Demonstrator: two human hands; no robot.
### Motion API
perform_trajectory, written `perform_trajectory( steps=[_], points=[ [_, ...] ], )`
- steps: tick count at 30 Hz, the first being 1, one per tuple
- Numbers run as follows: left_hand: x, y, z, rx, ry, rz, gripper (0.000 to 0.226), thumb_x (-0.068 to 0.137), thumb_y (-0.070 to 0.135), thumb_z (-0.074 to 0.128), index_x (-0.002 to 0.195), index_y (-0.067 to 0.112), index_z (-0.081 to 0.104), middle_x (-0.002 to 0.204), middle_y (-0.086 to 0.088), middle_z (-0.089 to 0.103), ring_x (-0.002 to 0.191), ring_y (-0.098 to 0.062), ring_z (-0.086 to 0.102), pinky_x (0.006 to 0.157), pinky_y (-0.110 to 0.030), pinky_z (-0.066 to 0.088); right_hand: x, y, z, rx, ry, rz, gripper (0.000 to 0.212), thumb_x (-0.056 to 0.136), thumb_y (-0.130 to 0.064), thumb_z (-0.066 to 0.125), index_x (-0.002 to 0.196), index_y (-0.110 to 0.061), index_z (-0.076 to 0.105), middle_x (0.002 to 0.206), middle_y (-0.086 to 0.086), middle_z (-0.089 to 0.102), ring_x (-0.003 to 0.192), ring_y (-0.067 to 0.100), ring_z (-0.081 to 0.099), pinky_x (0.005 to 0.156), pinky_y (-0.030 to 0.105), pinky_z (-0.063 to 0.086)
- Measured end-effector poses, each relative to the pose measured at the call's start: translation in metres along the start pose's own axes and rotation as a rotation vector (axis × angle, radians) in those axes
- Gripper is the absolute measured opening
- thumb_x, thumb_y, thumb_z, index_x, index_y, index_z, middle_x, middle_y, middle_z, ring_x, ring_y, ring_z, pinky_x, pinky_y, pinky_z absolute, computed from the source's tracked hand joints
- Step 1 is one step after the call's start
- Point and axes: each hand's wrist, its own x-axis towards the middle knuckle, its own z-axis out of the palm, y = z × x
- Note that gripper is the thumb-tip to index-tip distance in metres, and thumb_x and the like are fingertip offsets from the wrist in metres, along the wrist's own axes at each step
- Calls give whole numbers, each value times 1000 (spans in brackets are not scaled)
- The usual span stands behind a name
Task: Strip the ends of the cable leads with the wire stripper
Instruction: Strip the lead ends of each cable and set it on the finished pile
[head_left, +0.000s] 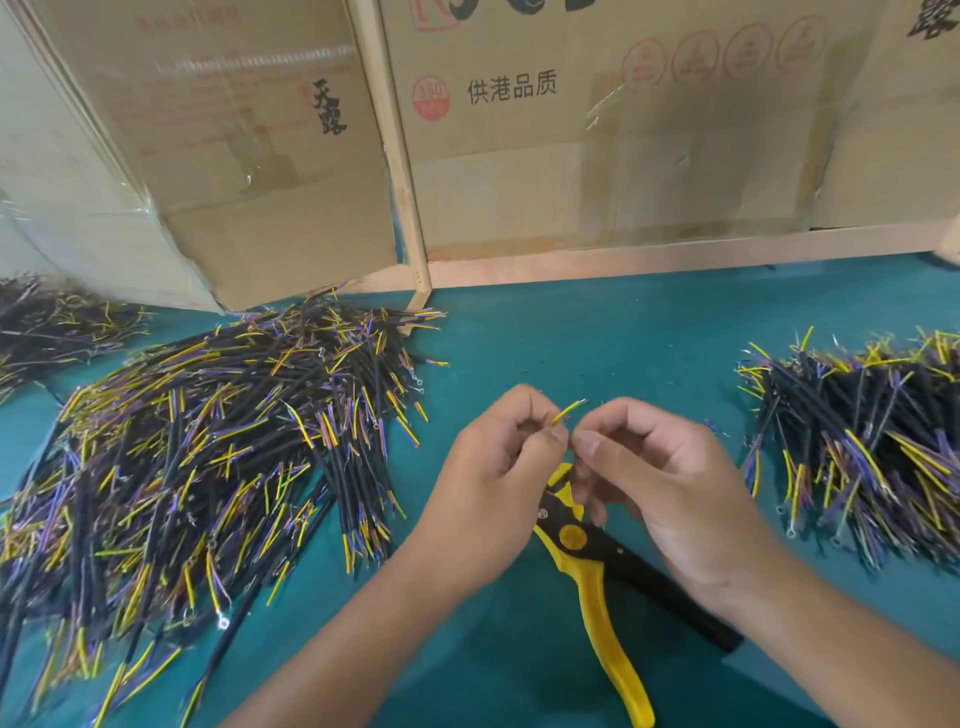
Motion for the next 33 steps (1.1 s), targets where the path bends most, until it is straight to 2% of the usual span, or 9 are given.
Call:
perform_trajectory(
  steps=[6,10,13,16,20,22,24,27,33],
  points=[
    [-2,1,2,-66,-56,-14,18,100,8,38,83,10,42,55,20,51,49,5,53,51,-7,37,0,1,0,41,18,14,17,73,-24,74,79,-9,70,66,10,60,58,20,60,48,26,47],
    [-2,-3,3,-101,-57,-25,15,100,15,40,87,9,43,61,15,54,55,-2,57,56,-16,42,-1,1,1,100,11,59,7,74,-21,71,72,-15,68,66,9,58,58,20,58,49,27,45],
    [-2,-5,5,-148,-51,-43,16,102,18,40,88,11,44,63,12,55,57,-8,58,57,-21,47,-1,1,1,147,17,93,9,75,-17,69,75,-10,63,65,9,57,57,20,56,48,27,44],
    [-3,-6,5,-153,-52,-63,17,102,24,40,89,15,45,63,13,55,58,-9,59,55,-28,44,-2,0,1,155,15,98,13,74,-18,71,76,-8,63,65,10,56,57,20,56,48,27,45],
    [-3,-6,3,-222,-78,-117,18,102,26,40,87,18,47,67,7,54,60,-15,60,57,-30,43,-3,-1,0,149,6,94,14,76,-17,70,80,-5,64,66,10,57,58,20,57,48,27,45],
    [-2,-7,1,-243,-89,-129,18,102,23,38,88,17,47,66,9,52,58,-11,58,56,-21,42,-2,0,-1,136,13,88,12,76,-18,71,79,-8,67,67,11,58,59,20,58,48,27,46],
    [-1,-10,-1,-224,-65,-135,16,100,21,37,89,16,48,64,15,45,55,-5,45,53,-13,37,-1,0,-2,119,37,78,9,73,-22,72,76,-13,70,67,11,58,59,20,58,48,27,46],
    [0,-14,-2,-169,-35,-139,16,98,26,39,88,22,51,65,14,38,59,-9,32,53,-15,32,1,0,-3,105,64,66,7,72,-24,72,73,-17,71,66,10,58,59,21,56,48,28,45],
    [-1,-12,0,-151,-56,-120,14,97,32,44,86,26,50,61,18,43,53,-2,37,51,-13,33,1,3,-5,85,66,66,5,81,-11,67,77,-9,65,65,11,56,59,22,56,47,28,44]
  ],
)
